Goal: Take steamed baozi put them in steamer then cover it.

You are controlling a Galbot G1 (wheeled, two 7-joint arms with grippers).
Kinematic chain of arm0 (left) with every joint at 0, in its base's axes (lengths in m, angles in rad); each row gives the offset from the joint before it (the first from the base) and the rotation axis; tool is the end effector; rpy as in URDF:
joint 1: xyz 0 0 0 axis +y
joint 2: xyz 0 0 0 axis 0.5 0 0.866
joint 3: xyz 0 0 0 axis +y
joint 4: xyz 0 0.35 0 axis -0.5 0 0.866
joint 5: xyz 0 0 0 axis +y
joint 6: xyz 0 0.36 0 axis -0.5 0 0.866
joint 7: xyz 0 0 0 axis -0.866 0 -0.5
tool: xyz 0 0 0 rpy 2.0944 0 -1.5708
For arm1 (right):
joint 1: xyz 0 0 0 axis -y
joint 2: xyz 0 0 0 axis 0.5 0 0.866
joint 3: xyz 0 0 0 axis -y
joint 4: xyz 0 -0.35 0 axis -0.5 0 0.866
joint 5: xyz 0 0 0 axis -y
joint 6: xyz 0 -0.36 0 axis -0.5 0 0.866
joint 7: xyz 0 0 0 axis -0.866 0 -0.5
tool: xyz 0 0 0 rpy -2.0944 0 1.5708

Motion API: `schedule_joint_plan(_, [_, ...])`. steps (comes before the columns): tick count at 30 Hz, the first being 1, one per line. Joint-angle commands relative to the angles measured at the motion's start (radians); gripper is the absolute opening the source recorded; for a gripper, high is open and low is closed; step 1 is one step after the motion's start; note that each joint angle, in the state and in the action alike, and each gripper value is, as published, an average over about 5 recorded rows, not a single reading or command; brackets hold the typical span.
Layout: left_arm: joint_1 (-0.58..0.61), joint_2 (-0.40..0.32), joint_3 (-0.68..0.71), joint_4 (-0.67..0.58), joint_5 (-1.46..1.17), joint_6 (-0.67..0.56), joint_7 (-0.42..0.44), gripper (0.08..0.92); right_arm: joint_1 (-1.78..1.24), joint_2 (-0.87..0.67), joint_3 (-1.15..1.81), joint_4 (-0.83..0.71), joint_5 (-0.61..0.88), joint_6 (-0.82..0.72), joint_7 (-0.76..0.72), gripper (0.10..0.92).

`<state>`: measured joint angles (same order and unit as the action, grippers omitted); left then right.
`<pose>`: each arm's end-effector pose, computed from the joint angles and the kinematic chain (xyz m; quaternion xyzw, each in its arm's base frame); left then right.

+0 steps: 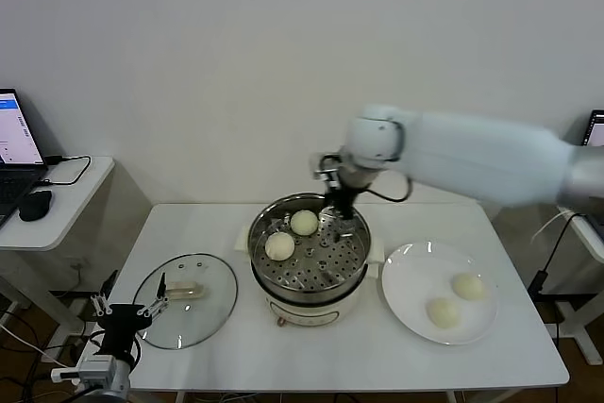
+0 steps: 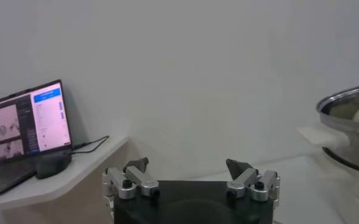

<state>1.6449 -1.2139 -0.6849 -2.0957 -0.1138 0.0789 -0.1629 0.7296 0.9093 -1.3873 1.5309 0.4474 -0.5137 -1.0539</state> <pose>0.1746 0.1061 -0.2899 0.0601 -0.9868 -0.1414 0.0506 0.5099 0.0438 -0.0160 0.5470 -0.5163 0.5609 0.3461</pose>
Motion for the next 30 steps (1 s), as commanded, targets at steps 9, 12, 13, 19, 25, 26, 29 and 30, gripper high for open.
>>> schedule_joint_plan(9, [0.002, -0.007, 0.017, 0.007, 0.022, 0.000, 0.001, 0.823, -0.101, -0.547, -0.014, 0.211, -0.366, 0.231, -0.129, 0.823])
schedule_joint_plan(12, [0.005, -0.015, 0.022, 0.007, 0.032, 0.000, 0.001, 0.823, -0.232, -0.571, 0.073, 0.205, -0.407, 0.225, -0.092, 0.823])
schedule_joint_plan(13, [0.007, -0.017, 0.023, 0.006, 0.035, -0.001, 0.001, 0.823, -0.275, -0.576, 0.101, 0.202, -0.419, 0.224, -0.083, 0.823])
schedule_joint_plan(19, [0.014, -0.026, 0.027, 0.004, 0.051, 0.000, 0.001, 0.823, -0.584, -0.596, 0.342, 0.170, -0.507, 0.220, -0.032, 0.823])
schedule_joint_plan(25, [0.014, -0.030, 0.030, -0.001, 0.062, 0.003, 0.001, 0.823, -0.764, -0.563, 0.468, 0.133, -0.546, 0.210, 0.013, 0.823])
schedule_joint_plan(26, [0.014, -0.031, 0.031, -0.003, 0.063, 0.004, 0.001, 0.823, -0.778, -0.556, 0.479, 0.128, -0.545, 0.205, 0.018, 0.823])
schedule_joint_plan(29, [0.015, -0.033, 0.031, -0.006, 0.064, 0.004, 0.002, 0.823, -0.817, -0.532, 0.511, 0.111, -0.546, 0.191, 0.032, 0.823])
schedule_joint_plan(30, [0.016, -0.034, 0.030, -0.006, 0.064, 0.004, 0.002, 0.823, -0.828, -0.525, 0.521, 0.104, -0.548, 0.187, 0.036, 0.823])
